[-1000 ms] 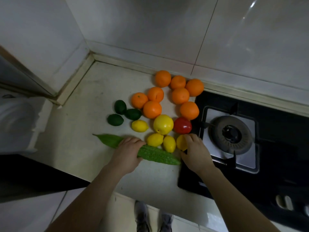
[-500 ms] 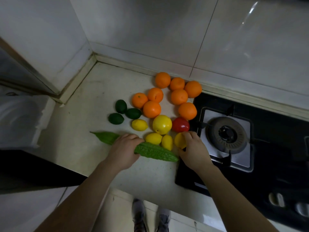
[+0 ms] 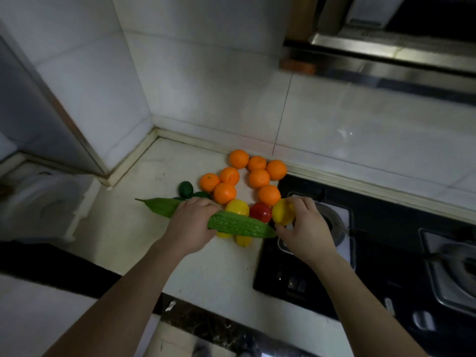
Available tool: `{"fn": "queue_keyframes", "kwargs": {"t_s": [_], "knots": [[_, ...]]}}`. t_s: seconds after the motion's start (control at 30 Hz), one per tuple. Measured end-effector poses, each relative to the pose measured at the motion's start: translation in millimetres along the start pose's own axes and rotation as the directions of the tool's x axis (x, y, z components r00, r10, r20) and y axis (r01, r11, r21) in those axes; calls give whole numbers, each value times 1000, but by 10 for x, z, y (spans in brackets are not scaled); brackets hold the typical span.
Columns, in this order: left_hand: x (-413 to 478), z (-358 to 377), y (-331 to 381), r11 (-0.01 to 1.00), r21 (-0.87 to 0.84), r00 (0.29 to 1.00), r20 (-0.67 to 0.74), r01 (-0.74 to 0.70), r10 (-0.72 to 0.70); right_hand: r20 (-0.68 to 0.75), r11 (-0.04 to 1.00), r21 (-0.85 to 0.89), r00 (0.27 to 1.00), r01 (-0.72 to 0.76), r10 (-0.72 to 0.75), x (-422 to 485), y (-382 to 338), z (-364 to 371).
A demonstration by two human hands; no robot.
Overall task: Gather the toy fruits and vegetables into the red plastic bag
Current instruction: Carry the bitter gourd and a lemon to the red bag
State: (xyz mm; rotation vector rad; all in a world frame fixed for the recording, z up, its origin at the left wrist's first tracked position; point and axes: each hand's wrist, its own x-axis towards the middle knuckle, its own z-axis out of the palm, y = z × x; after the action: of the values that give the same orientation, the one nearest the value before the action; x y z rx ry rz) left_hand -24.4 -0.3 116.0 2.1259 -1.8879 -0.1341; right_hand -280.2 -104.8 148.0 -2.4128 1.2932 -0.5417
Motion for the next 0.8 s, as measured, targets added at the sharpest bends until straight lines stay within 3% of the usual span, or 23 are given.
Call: {"fn": "queue_keyframes", "kwargs": {"t_s": [0.33,0.8], "knots": [[181,-574,326,995,59,992,-98,-76,82,-198,999,-21,979,-48,42,-301,-375,-688],[44,-615,881,966,-15,960,-116,-259,255,-305,962,-111,930,-250,207,-1358,-512,-964]]}}
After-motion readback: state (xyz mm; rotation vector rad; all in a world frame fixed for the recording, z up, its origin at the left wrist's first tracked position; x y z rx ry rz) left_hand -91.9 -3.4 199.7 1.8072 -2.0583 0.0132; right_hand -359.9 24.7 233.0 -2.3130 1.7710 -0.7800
